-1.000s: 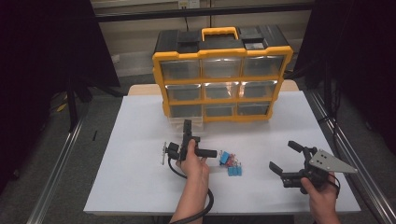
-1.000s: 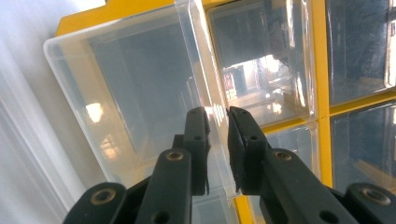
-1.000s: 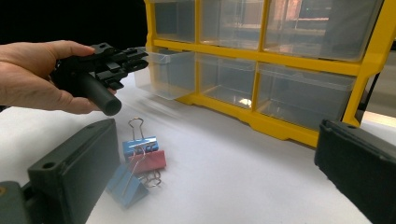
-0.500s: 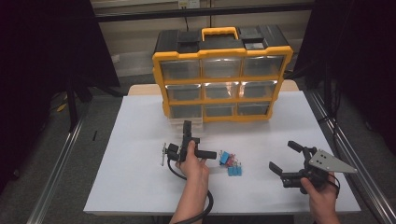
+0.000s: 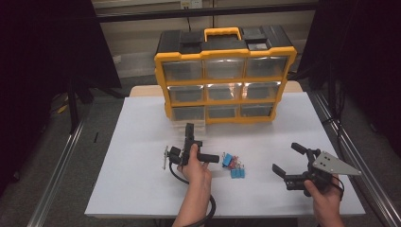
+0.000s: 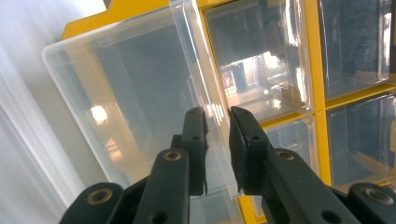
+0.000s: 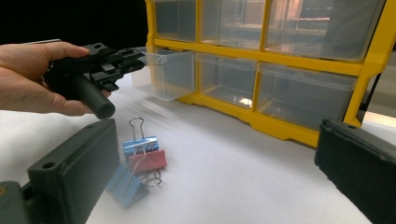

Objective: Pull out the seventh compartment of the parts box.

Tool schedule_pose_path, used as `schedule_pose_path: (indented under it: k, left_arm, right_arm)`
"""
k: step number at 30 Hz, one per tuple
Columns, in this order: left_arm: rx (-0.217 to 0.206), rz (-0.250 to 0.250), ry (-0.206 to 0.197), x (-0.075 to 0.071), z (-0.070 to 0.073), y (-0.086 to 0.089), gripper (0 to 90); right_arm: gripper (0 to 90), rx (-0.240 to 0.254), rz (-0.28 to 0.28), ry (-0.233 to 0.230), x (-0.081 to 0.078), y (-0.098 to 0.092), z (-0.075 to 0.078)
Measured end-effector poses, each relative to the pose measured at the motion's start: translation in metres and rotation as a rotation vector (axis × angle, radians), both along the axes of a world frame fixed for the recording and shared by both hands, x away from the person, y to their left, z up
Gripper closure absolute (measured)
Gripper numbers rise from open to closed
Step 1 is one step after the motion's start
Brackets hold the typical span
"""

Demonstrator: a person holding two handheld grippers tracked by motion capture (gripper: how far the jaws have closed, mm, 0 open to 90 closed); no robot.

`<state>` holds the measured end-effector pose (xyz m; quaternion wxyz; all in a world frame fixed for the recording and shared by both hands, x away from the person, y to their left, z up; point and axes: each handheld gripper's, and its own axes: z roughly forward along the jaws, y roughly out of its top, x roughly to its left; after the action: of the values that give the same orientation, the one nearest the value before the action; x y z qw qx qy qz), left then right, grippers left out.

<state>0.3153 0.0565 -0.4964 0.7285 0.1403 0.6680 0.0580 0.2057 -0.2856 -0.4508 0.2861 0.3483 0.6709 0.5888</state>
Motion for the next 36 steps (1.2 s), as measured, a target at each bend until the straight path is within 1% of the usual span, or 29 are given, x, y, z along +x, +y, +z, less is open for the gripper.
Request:
schedule_pose_path:
  k: [2,3,4,5,6,7,8,9,10,12,13,14,17,18,19,20,21,24,26,27,29,30,31,32,34,35,36]
  left_arm:
    - [-0.002,0.001,0.004,0.0,0.0,0.0,76.8]
    - [-0.01,0.004,0.002,0.0,0.001,0.0,76.8]
    - [-0.003,0.004,-0.002,0.0,0.0,0.0,76.6]
    - [0.015,0.0,0.002,-0.001,0.0,0.0,76.6]
    - [0.049,-0.019,-0.002,-0.003,-0.003,0.001,76.6]
    - [-0.006,0.012,-0.003,-0.001,0.001,-0.001,76.6]
    - [0.008,0.005,-0.005,-0.002,0.0,0.0,76.6]
    - [0.002,-0.007,0.001,-0.003,0.0,0.0,76.5]
    - [0.005,-0.013,0.005,-0.004,-0.001,0.0,76.6]
    - [-0.014,0.016,0.002,-0.003,0.001,-0.001,76.3]
    - [0.004,0.004,-0.007,-0.004,-0.001,0.0,76.3]
    - [-0.005,-0.006,-0.004,-0.005,-0.001,0.0,76.3]
    - [0.004,0.007,-0.009,-0.004,-0.002,0.0,76.2]
    - [0.009,-0.01,-0.004,-0.006,-0.002,0.0,76.0]
    - [0.027,-0.025,0.002,-0.007,-0.003,0.001,75.8]
    - [-0.003,-0.02,0.008,-0.007,-0.001,-0.001,75.7]
    - [0.017,-0.019,0.002,-0.007,-0.002,0.0,75.7]
    - [0.024,-0.023,0.001,-0.008,-0.002,0.0,75.1]
    - [0.024,-0.019,-0.002,-0.008,-0.002,0.0,74.9]
    - [0.011,-0.011,-0.008,-0.007,-0.001,0.0,74.7]
    - [0.012,-0.012,-0.007,-0.008,-0.001,0.0,74.5]
    - [0.049,-0.028,-0.004,-0.009,-0.003,0.001,74.5]
    - [0.073,-0.044,-0.003,-0.01,-0.005,0.002,74.5]
    - [0.051,-0.029,-0.003,-0.009,-0.003,0.001,74.5]
    - [0.057,-0.032,-0.003,-0.01,-0.003,0.001,74.4]
    - [0.074,-0.042,-0.002,-0.011,-0.004,0.002,74.2]
    - [0.085,-0.041,-0.011,-0.011,-0.005,0.003,74.2]
  right_arm:
    - [0.0,0.0,0.0,0.001,0.0,0.0,0.0]
    - [0.0,0.0,0.0,0.001,0.0,0.0,0.0]
    - [0.0,0.0,0.0,0.0,0.0,0.0,0.0]
    - [0.0,0.0,0.0,0.0,0.0,0.0,0.0]
    - [0.0,0.0,-0.001,0.001,0.0,0.0,0.0]
    - [0.0,0.0,-0.001,0.001,0.0,0.0,0.0]
    - [0.0,0.0,0.0,0.001,0.0,0.0,0.0]
    - [0.0,0.0,0.0,0.0,0.0,0.0,0.0]
    - [0.0,-0.001,0.0,0.0,0.0,0.0,0.0]
    - [0.0,-0.002,0.0,-0.002,0.0,0.0,0.0]
    - [0.0,-0.002,-0.001,0.0,0.0,0.0,0.0]
    - [0.0,-0.002,-0.001,-0.001,0.0,0.0,0.0]
    - [0.0,0.0,0.0,-0.001,0.0,0.0,0.0]
    - [0.0,0.0,0.0,0.0,0.0,0.0,0.0]
    - [0.0,-0.001,0.0,-0.001,0.0,0.0,0.0]
    - [0.0,-0.002,0.0,-0.003,0.0,0.0,0.0]
    - [0.0,-0.002,0.0,-0.003,0.0,0.0,0.0]
    - [0.0,0.0,0.001,0.0,0.0,0.0,0.0]
    - [0.0,0.0,0.0,0.001,0.0,0.0,0.0]
    - [0.0,0.0,0.0,0.001,0.0,0.0,0.0]
    - [0.0,0.0,0.001,0.001,0.0,0.0,0.0]
    - [0.0,0.0,0.001,0.001,0.0,0.0,0.0]
    - [0.0,-0.002,0.0,-0.001,0.0,0.0,0.0]
    - [0.0,-0.001,0.0,0.0,0.0,0.0,0.0]
    - [0.0,-0.002,0.0,0.0,0.0,0.0,0.0]
    - [0.0,-0.001,0.001,-0.001,0.0,0.0,0.0]
    - [0.0,-0.002,0.001,-0.001,0.0,0.0,0.0]
